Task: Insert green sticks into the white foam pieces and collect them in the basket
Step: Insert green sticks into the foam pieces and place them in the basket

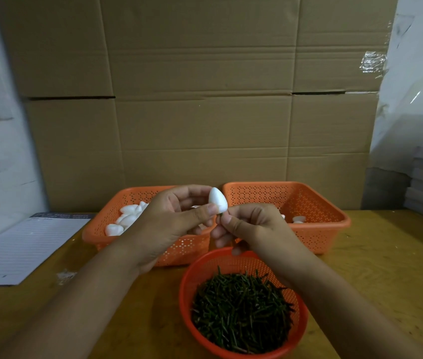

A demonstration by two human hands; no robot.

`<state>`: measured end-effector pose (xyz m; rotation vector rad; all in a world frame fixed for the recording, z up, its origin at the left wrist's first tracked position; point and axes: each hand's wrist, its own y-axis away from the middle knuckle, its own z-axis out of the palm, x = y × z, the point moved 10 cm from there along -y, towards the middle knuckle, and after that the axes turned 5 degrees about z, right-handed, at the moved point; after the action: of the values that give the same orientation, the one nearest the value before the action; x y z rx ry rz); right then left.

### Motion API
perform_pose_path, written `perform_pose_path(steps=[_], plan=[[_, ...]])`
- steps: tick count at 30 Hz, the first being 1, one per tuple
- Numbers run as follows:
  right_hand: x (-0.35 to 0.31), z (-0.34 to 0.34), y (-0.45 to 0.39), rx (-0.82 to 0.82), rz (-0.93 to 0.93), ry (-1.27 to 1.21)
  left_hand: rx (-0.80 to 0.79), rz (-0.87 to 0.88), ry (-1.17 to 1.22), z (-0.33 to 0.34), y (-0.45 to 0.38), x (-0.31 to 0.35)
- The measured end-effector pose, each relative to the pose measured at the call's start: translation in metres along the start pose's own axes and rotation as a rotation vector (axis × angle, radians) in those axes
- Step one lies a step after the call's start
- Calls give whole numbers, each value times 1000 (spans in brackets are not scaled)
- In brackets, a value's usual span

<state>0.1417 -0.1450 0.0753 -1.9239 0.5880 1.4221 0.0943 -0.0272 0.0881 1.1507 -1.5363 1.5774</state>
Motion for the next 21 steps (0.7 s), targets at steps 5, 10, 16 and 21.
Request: perform_pose_path(steps=[5, 10, 16, 21], plan=[[-1, -8, 1, 85, -3, -7, 51, -6, 12, -4, 0, 1], [-1, -13, 0, 142, -9, 38, 69, 4, -18, -3, 1, 3], [-1, -11, 1, 121, -10, 58, 71, 4, -28, -4, 0, 2], [0, -9, 1, 94, 5, 10, 55, -13, 46, -1, 1, 1]])
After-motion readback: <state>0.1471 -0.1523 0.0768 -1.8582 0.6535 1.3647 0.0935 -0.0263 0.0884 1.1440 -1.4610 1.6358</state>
